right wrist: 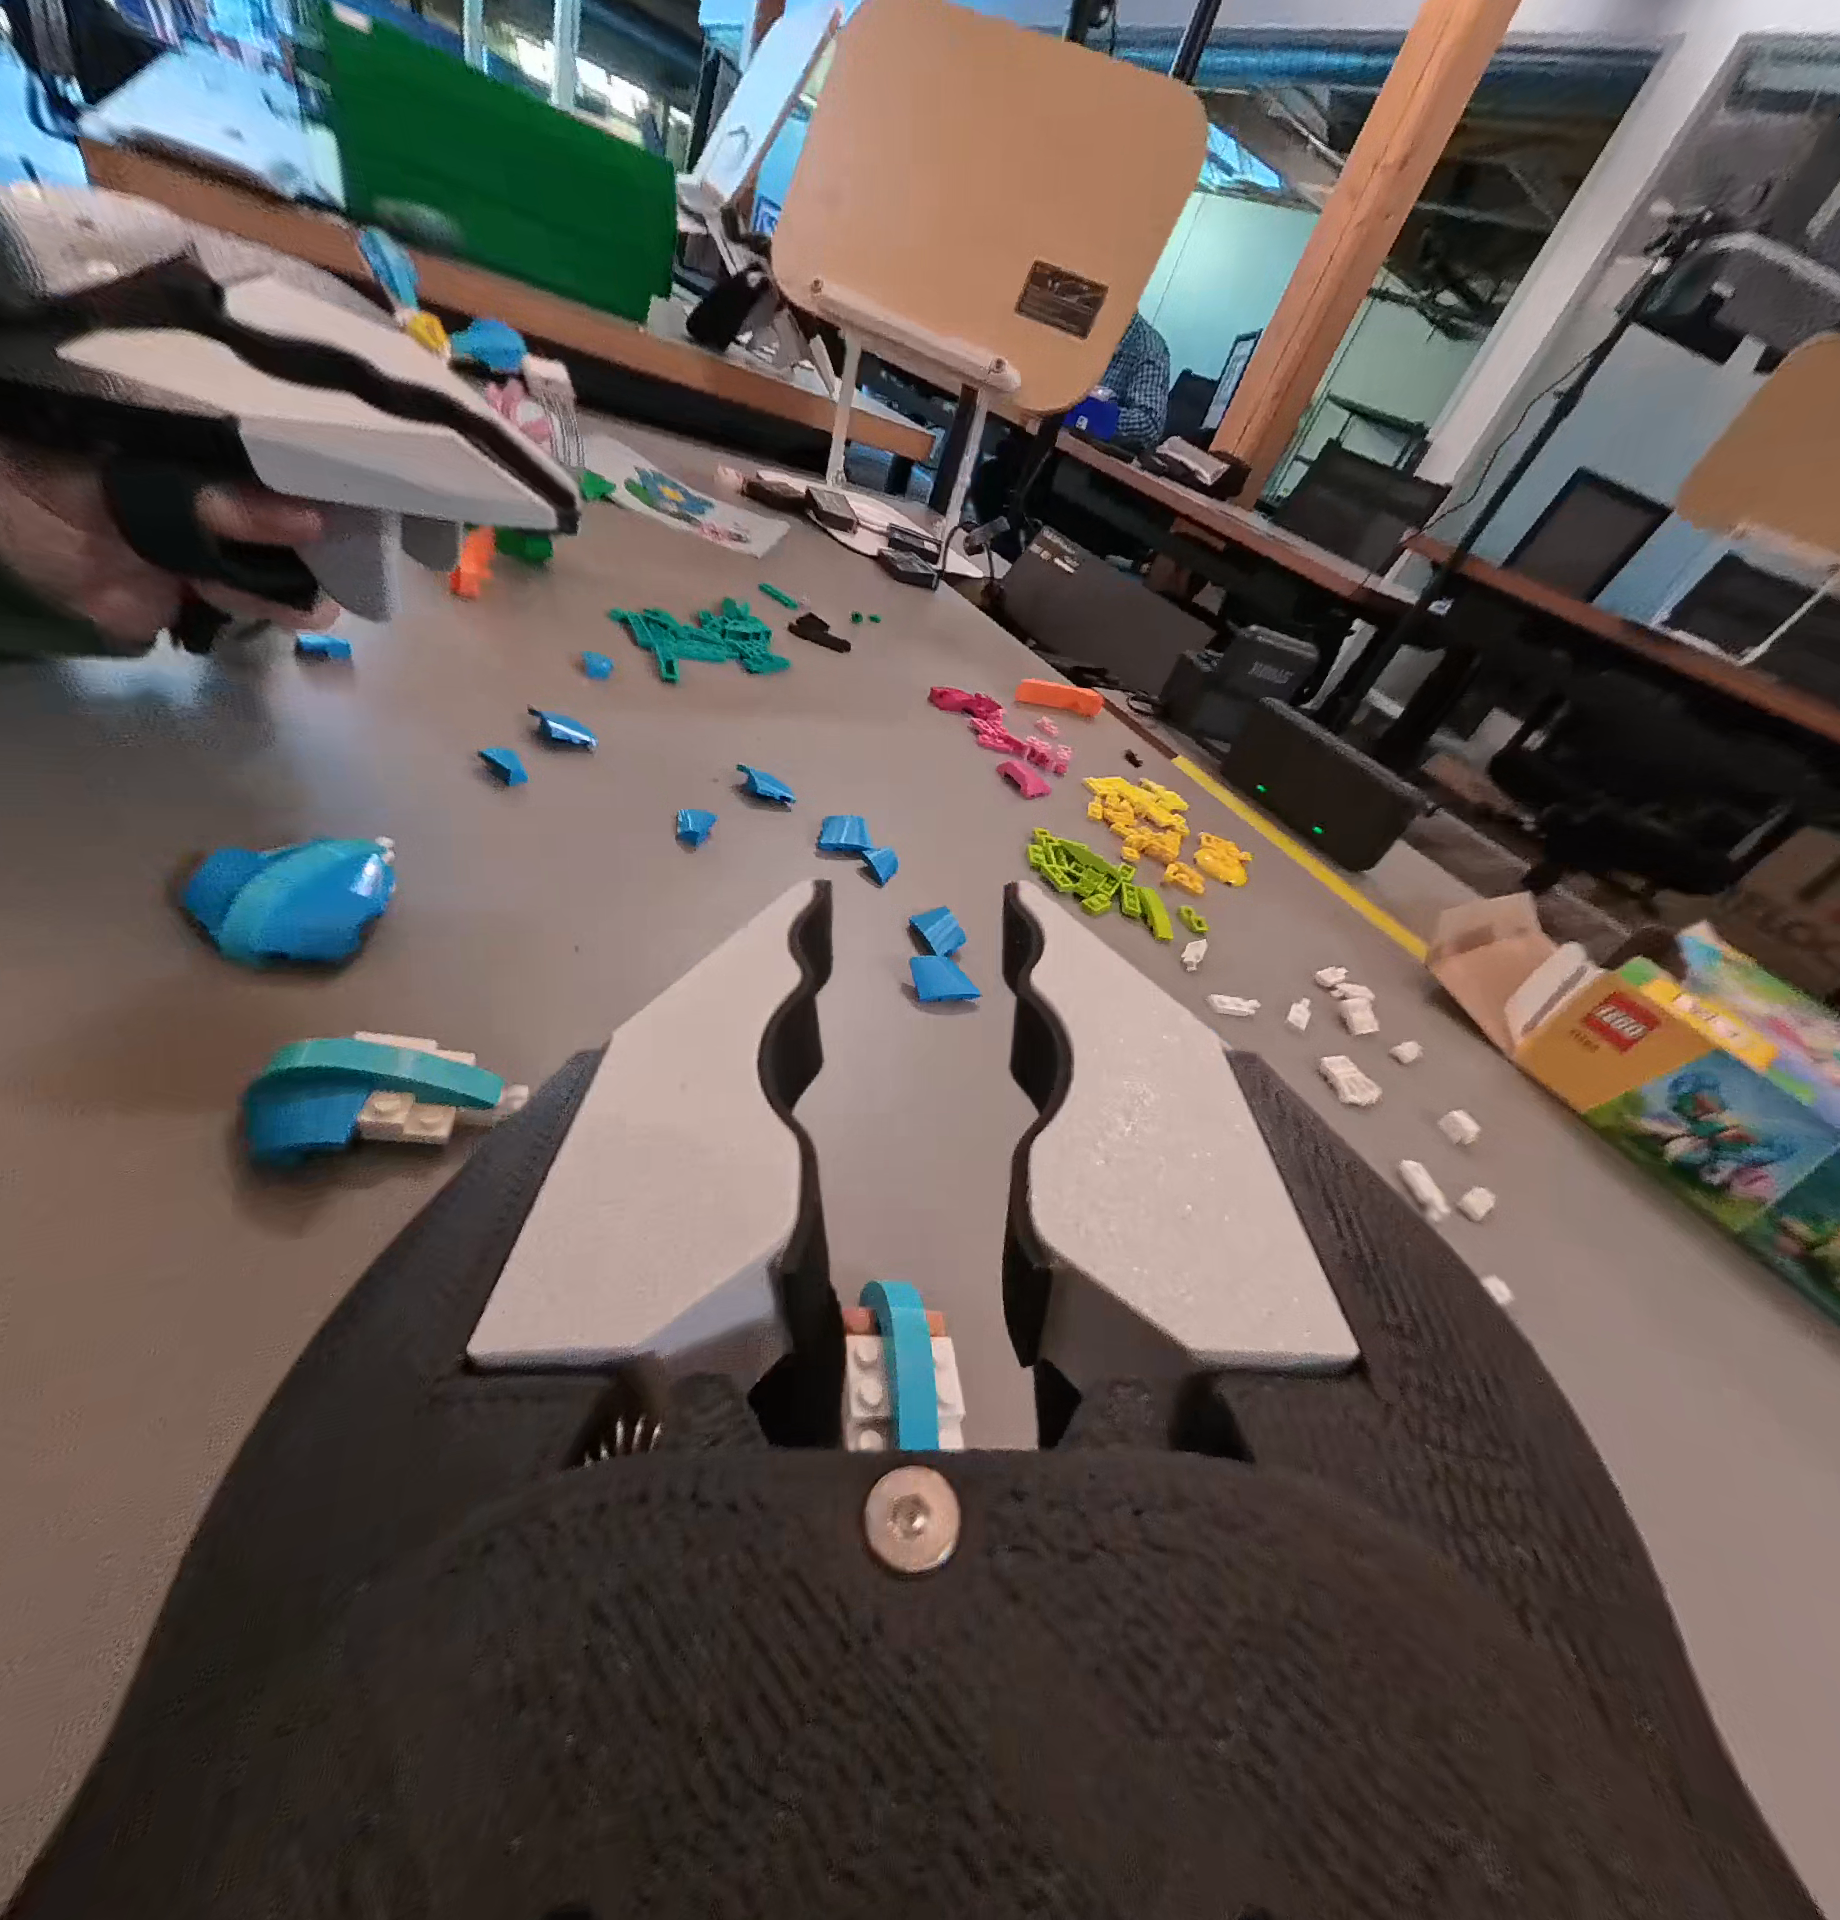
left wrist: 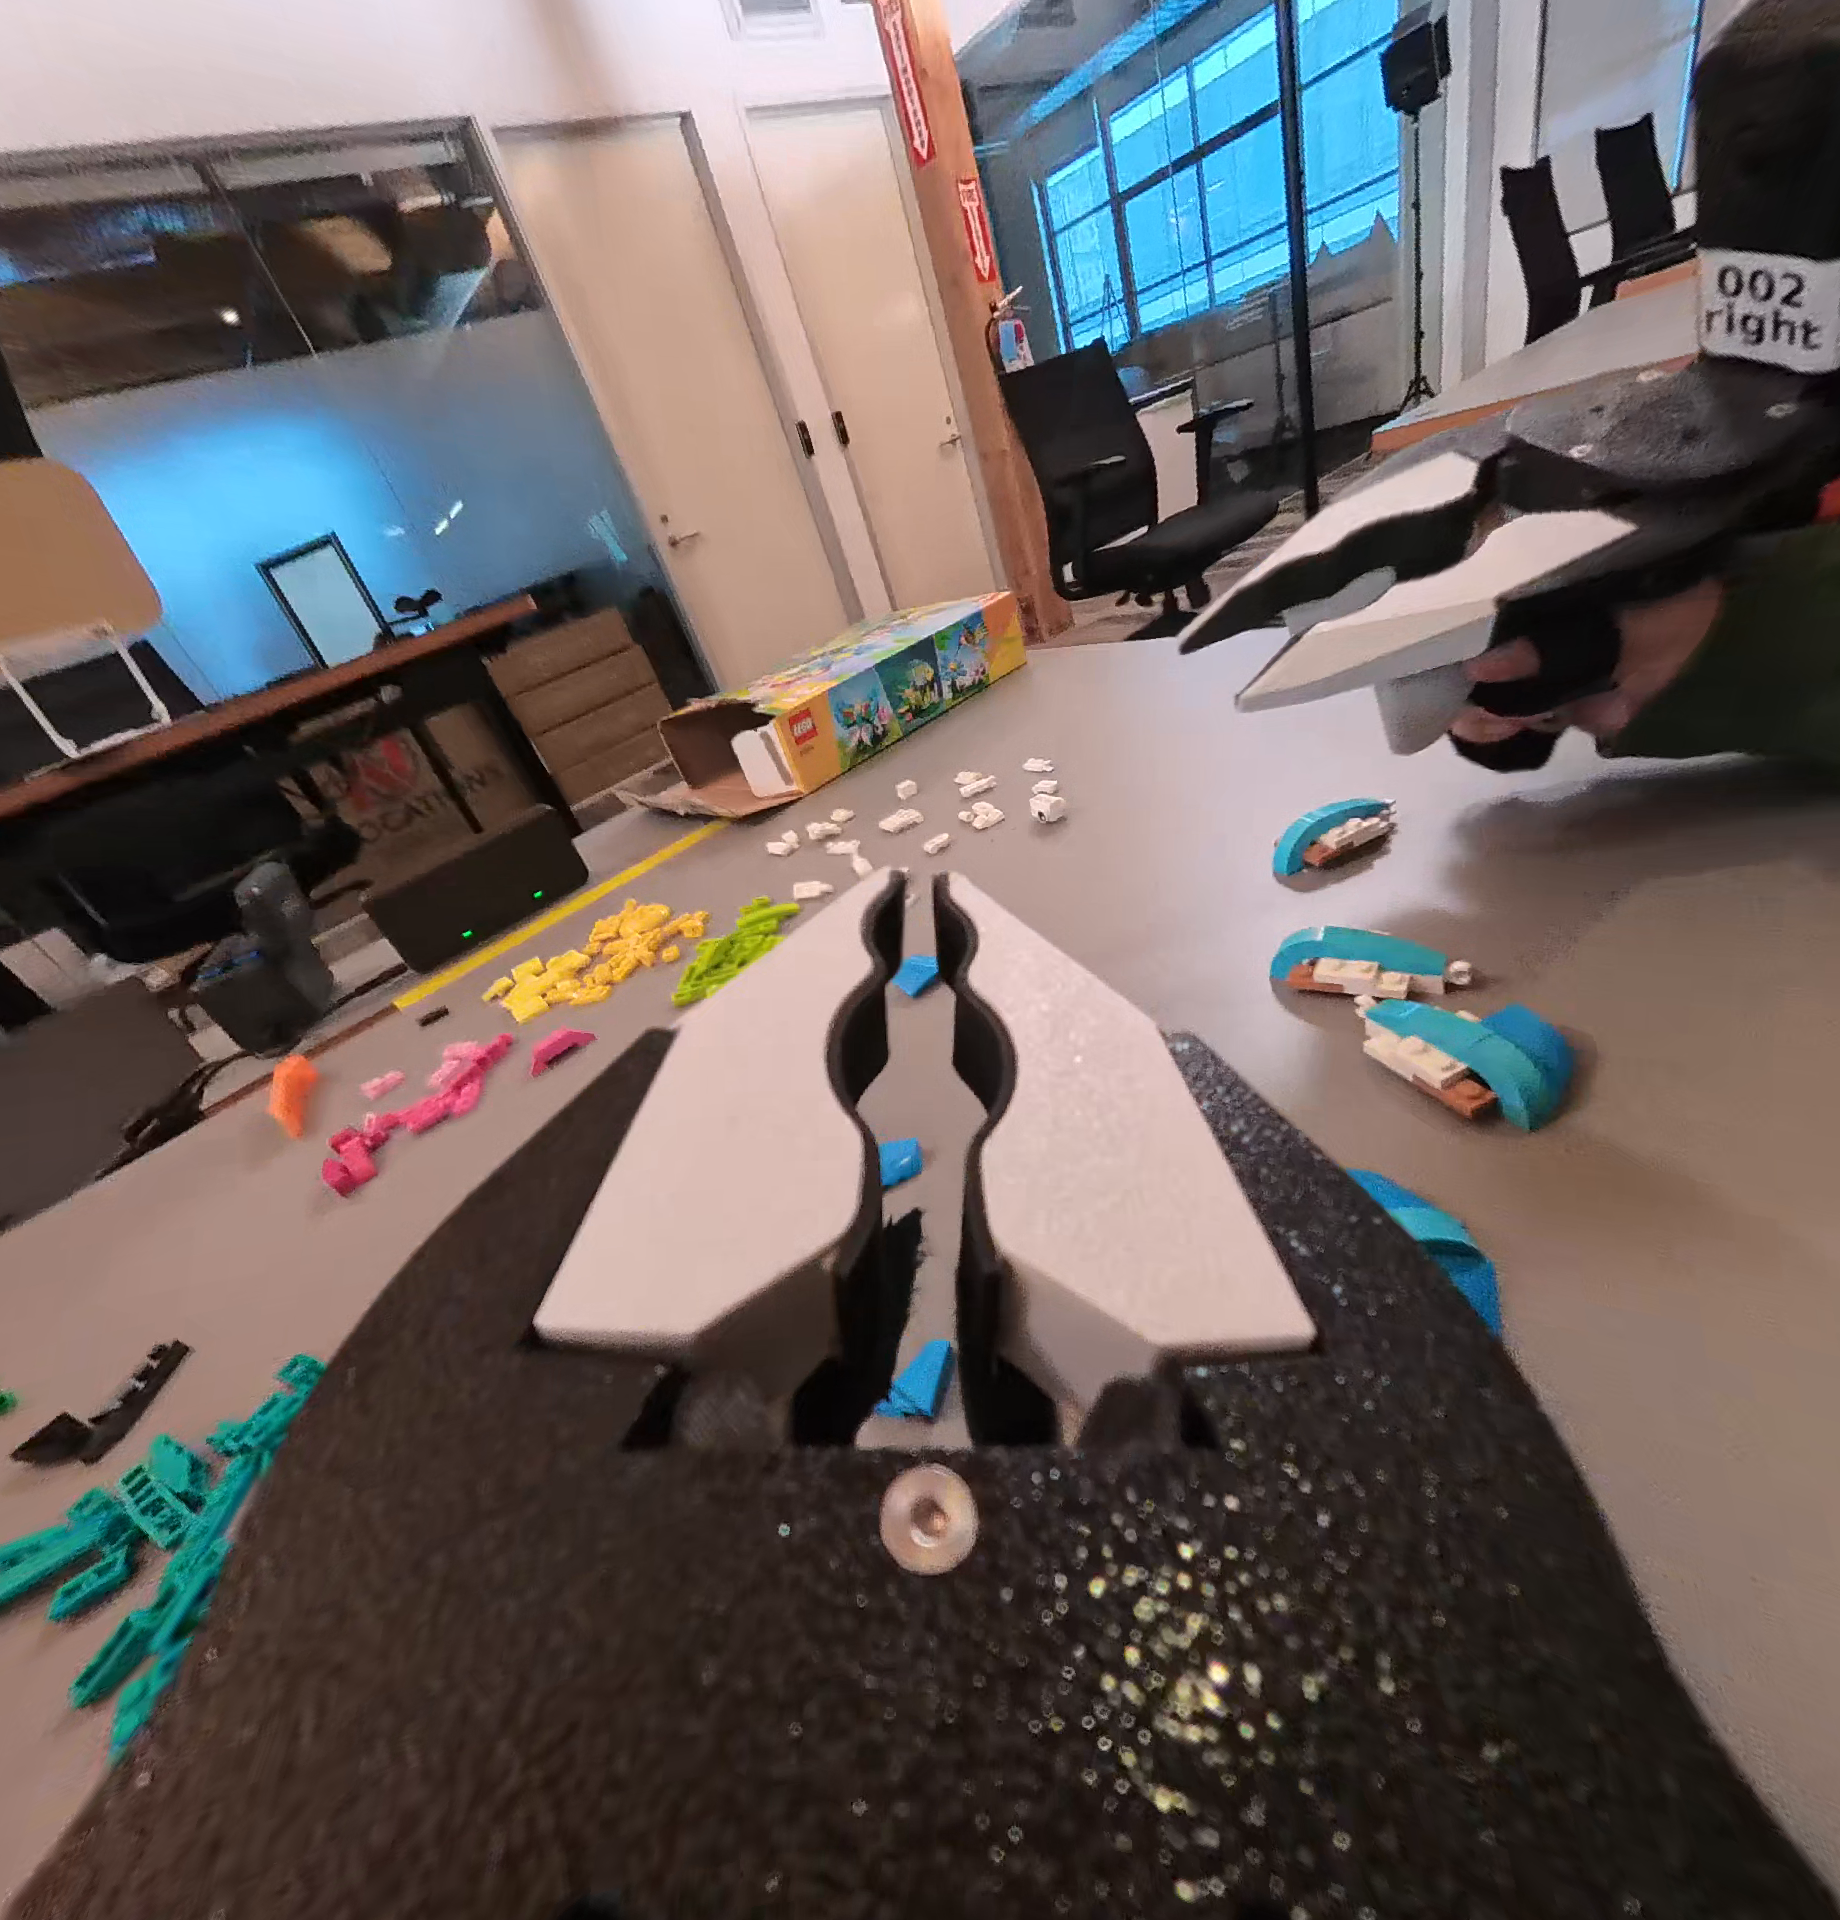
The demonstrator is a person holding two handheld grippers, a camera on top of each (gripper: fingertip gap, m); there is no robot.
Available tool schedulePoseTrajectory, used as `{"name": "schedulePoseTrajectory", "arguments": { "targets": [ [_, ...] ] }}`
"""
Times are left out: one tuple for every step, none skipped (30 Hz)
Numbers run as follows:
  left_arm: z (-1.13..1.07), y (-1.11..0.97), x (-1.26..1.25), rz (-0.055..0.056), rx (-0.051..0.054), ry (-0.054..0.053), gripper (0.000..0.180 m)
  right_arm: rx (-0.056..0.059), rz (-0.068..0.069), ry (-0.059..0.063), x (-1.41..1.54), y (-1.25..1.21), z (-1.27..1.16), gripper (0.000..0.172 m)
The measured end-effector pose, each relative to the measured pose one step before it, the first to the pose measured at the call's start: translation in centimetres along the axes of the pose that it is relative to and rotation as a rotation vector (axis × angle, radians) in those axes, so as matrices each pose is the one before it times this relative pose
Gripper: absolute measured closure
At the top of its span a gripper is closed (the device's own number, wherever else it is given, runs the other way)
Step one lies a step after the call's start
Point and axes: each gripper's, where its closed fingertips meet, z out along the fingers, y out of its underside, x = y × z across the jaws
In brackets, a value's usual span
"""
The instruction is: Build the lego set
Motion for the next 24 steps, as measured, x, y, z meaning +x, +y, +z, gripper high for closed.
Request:
{"name": "schedulePoseTrajectory", "arguments": {
  "targets": [
    [0.019,0.086,0.192,0.0089,0.0052,0.0021,0.177,-0.0072,-0.029,0.0053,-0.138,0.103,0.105,0.14],
    [0.079,0.134,0.211,0.0008,0.0008,0.0076,0.177,-0.0071,-0.0207,0.0051,-0.094,0.095,0.117,0.141],
    [0.111,0.166,0.129,-0.0027,-0.0038,0.0062,0.176,-0.0039,-0.0136,0.0047,-0.033,0.061,0.115,0.141],
    [0.106,0.057,-0.045,-0.0024,-0.0005,-0.0034,0.175,-0.001,-0.0098,0.0017,-0.045,0.009,0.14,0.142],
    [0.069,0.009,-0.027,-0.0006,0.0032,-0.0023,0.175,-0.0034,-0.0081,0.0009,-0.035,0.062,0.161,0.142],
    [0.073,0.042,0.043,0.0005,0.0017,0.0011,0.175,-0.0083,-0.008,0.0038,0.008,0.146,0.185,0.143],
    [0.062,0.032,0.034,0.0012,-0.0001,-0.0001,0.175,-0.0081,-0.0096,0.0043,0.011,0.136,0.169,0.143],
    [0.047,0.02,0.064,0.0028,-0.0001,0.0007,0.174,-0.0041,-0.0107,0.0044,-0.001,0.072,0.168,0.144],
    [0.01,-0.01,0.057,0.0063,0.0008,0.0005,0.174,-0.0024,-0.0109,0.0087,0.093,0.037,0.188,0.144],
    [-0.002,-0.056,0.069,0.0088,0.0032,0.0007,0.172,-0.0032,-0.0109,0.0148,0.208,0.048,0.213,0.145],
    [-0.011,-0.115,0.079,0.0101,0.0056,0.0015,0.171,-0.007,-0.0093,0.0151,0.225,0.109,0.219,0.145],
    [0.0,-0.109,-0.031,0.0101,0.0047,-0.0054,0.17,-0.0109,-0.0069,0.0071,0.104,0.167,0.188,0.145],
    [0.034,-0.049,-0.104,0.0115,-0.0001,-0.0094,0.168,-0.0092,-0.0067,-0.0004,-0.032,0.13,0.075,0.145],
    [0.044,-0.034,-0.117,0.0145,-0.0047,-0.0101,0.167,-0.0012,-0.008,0.0011,-0.031,-0.011,-0.044,0.145],
    [0.006,-0.178,-0.168,0.0147,0.0004,-0.0139,0.166,0.0081,-0.0076,0.0061,0.045,-0.164,-0.118,0.145],
    [-0.028,-0.329,-0.112,0.0098,0.0052,-0.0109,0.166,0.0121,-0.0037,0.0062,0.08,-0.229,-0.149,0.145],
    [-0.028,-0.356,-0.053,0.0041,0.0033,-0.0074,0.166,0.0107,0.0012,0.0031,0.05,-0.201,-0.137,0.146],
    [-0.04,-0.411,-0.018,0.0032,0.0036,-0.0078,0.165,0.0075,0.0034,0.001,0.024,-0.116,-0.117,0.146],
    [-0.061,-0.466,0.036,0.0069,0.0064,-0.0076,0.164,0.0051,0.0035,0.0011,0.044,-0.053,-0.105,0.146],
    [-0.065,-0.449,0.084,0.0103,0.0084,-0.0068,0.164,0.0044,0.0037,0.0017,0.05,-0.034,-0.096,0.146],
    [-0.025,-0.338,0.092,0.0104,0.0069,-0.0057,0.164,0.0058,0.0025,0.0012,0.05,-0.057,-0.078,0.146],
    [-0.01,-0.21,0.044,0.0057,0.0049,-0.008,0.163,0.0083,0.0016,0.0021,0.088,-0.108,-0.035,0.146],
    [-0.041,-0.051,-0.034,0.0002,0.0029,-0.0129,0.162,0.0088,0.0028,0.0021,0.087,-0.126,0.035,0.146],
    [-0.09,0.107,-0.015,-0.0038,0.0003,-0.0113,0.162,0.0067,0.0029,-0.0006,0.067,-0.09,0.096,0.145]
  ]
}}
